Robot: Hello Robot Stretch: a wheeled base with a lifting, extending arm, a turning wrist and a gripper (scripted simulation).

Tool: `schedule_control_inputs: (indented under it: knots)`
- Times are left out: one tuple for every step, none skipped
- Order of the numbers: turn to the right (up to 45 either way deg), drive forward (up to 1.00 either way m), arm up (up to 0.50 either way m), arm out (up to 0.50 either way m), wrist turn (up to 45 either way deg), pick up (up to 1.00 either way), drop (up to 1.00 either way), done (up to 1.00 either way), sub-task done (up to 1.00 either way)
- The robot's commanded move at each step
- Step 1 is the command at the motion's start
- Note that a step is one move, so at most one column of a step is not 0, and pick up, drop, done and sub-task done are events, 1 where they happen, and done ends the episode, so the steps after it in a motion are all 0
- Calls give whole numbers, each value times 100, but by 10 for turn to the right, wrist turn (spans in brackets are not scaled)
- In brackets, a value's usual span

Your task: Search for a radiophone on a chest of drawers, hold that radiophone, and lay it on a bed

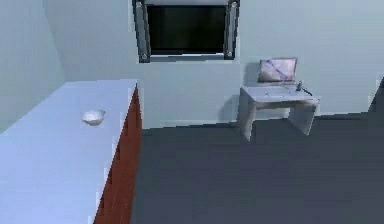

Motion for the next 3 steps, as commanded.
schedule_control_inputs:
  knots:
    - [-450, 0, 0, 0, 0, 0, 0, 0, 0]
    - [-450, 0, 0, 0, 0, 0, 0, 0, 0]
    - [-450, 0, 0, 0, 0, 0, 0, 0, 0]
